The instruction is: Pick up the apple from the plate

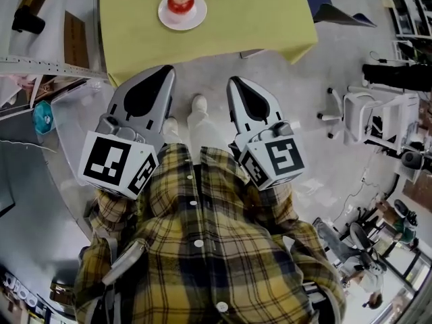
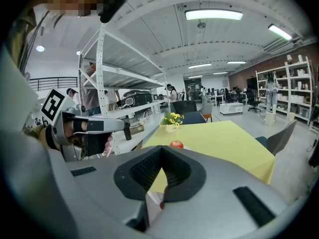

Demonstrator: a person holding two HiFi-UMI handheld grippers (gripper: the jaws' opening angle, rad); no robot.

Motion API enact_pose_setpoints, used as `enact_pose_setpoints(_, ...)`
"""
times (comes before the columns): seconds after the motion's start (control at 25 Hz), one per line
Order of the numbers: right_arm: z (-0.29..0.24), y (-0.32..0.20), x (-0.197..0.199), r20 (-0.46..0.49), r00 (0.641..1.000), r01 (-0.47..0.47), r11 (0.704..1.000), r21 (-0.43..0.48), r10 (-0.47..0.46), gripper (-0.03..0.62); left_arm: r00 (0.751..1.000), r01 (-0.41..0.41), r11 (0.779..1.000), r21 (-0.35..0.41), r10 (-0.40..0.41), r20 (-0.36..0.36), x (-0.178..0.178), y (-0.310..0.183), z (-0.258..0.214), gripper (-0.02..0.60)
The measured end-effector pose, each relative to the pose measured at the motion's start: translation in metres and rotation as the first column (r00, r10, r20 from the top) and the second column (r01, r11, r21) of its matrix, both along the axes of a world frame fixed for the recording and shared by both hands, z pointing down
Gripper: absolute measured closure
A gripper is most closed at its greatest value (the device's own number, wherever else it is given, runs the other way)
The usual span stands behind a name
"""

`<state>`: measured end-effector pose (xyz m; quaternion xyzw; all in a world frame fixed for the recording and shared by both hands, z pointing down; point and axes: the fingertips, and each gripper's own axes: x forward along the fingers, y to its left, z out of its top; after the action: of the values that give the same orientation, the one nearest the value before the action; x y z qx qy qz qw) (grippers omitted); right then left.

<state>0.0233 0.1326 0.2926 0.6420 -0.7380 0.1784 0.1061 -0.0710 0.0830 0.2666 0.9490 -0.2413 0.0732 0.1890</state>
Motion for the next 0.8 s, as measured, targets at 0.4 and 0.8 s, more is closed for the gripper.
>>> enact_pose_setpoints(0.4, -0.007, -0.043, 0.083, -0.017, 0.994, 0.107, 0.994, 0.012, -0.107, 0.597, 0.996, 0.092, 0.995, 0.030, -0.092, -0.018, 0.083, -0.035, -0.012, 0.575)
enact_pose_setpoints(0.8, 0.003, -0.080, 0.098, 0.029, 0.976, 0.217, 0.976, 0.007, -0.218, 0.597, 0.977, 0.212, 0.977, 0.034, -0.213, 0.025, 0.091, -0.060, -0.010, 0.575)
